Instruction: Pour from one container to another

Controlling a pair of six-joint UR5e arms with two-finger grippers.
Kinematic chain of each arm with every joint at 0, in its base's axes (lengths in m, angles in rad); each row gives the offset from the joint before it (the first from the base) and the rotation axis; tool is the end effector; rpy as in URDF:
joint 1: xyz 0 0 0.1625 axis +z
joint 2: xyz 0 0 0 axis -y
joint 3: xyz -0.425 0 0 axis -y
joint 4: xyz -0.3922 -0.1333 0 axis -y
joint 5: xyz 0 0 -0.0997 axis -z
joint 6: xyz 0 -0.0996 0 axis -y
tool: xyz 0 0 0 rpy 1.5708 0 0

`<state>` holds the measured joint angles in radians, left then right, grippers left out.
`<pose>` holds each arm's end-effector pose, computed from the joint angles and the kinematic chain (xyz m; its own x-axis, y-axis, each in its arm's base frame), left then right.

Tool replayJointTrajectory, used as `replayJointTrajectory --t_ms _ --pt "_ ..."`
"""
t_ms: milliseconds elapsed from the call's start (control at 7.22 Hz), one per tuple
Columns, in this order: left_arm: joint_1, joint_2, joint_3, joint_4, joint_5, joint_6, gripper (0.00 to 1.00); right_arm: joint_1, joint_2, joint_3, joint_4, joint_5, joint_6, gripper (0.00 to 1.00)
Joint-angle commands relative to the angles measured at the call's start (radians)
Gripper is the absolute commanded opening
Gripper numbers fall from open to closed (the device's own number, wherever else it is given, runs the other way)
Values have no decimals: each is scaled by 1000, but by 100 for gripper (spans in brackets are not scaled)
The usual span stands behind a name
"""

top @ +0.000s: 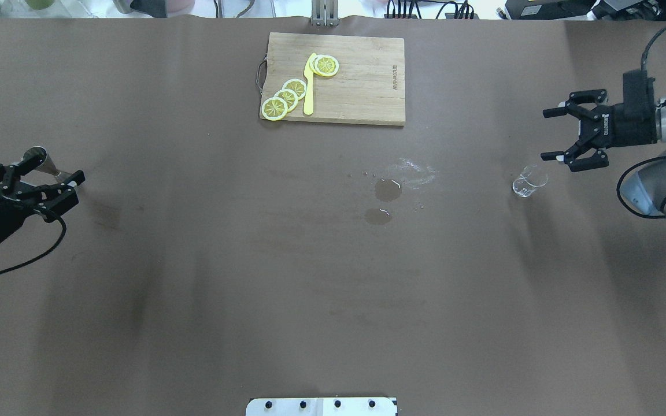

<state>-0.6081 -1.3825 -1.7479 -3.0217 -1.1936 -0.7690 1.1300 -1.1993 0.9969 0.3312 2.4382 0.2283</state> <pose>0.2455 -0.3780 0.4976 0.6717 0.3465 -0.6549 0.5007 0.4392 0.7459 -0.1997 -0.5577 0.5302 0.2431 -0.9614 0.1290 -0.1127 0.1041 0.9882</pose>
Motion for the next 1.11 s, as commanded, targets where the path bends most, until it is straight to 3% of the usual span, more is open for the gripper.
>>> replayJointTrajectory --t_ms 0,277,693,970 --pt "-244 8 39 10 -341 43 96 104 1 64 -207 -20 32 100" --pt "-378 7 85 47 -464 115 97 116 3 120 -448 -179 23 100" --pt "-602 -35 276 49 -876 112 98 168 -6 242 -969 -258 33 100" --pt "-717 -42 382 140 -1064 114 98 183 -16 279 -1165 -315 258 100"
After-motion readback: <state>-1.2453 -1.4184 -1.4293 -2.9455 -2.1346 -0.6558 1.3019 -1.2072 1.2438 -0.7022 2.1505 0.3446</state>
